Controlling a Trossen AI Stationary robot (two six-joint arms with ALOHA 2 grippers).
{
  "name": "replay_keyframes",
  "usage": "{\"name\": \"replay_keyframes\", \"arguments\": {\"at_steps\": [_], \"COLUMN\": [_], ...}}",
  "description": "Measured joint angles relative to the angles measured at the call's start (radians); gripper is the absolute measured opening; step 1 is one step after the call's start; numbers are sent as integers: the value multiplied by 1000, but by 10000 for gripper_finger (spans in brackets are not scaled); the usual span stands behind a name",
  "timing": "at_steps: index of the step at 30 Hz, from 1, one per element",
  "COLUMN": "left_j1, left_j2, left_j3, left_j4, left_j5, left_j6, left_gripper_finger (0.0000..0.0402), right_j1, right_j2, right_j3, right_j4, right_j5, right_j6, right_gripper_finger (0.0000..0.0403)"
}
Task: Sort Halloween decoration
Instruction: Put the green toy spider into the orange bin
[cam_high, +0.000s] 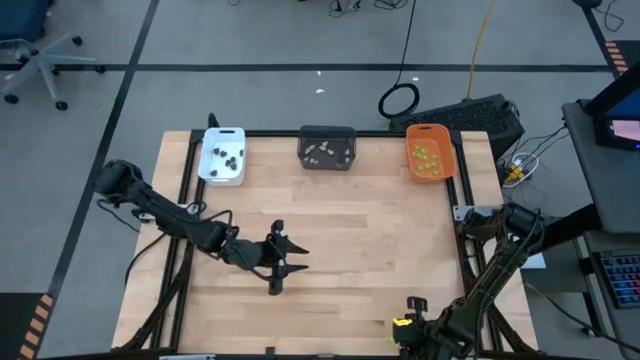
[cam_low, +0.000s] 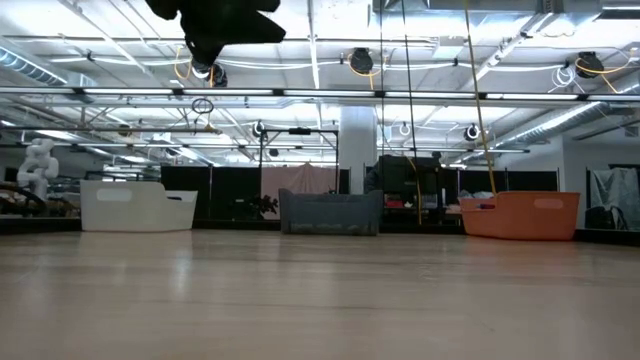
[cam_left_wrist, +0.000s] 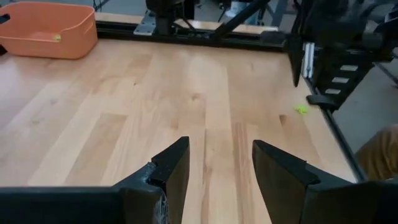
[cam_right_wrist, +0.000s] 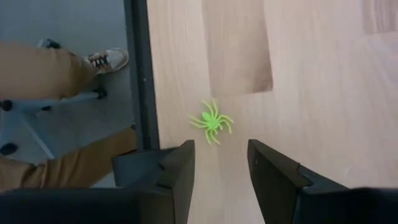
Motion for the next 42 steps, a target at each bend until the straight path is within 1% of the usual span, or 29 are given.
{"name": "replay_keyframes", "arguments": {"at_steps": [5, 9, 21, 24, 29, 32, 35, 39, 42], "left_j1": [0, 0, -8, -11, -28, -38, -46, -52, -52], "left_j2": [34, 57, 58, 58, 58, 57, 57, 57, 57], "left_j3": [0, 0, 0, 0, 0, 0, 0, 0, 0], "left_j4": [41, 44, 43, 43, 43, 42, 41, 39, 39], "left_j5": [-6, -6, -6, -5, -6, -6, -6, -6, -6], "left_j6": [1, 1, 1, 0, 0, 0, 0, 0, 0], "left_gripper_finger": [173, 173, 173, 173, 173, 173, 173, 173, 173], "right_j1": [0, 4, 13, 13, 13, 14, 19, 19, 19], "right_j2": [33, 78, 148, 151, 151, 152, 159, 153, 155], "right_j3": [0, 0, 2, 2, 2, 10, 47, 90, 92], "right_j4": [58, 115, 111, 110, 105, 92, 55, 31, 27], "right_j5": [7, 3, 17, 33, 49, 80, 139, 212, 213], "right_j6": [-29, -82, -61, -52, -21, 0, -2, -57, -77], "right_gripper_finger": [134, 134, 132, 117, 73, 64, 73, 108, 140]}}
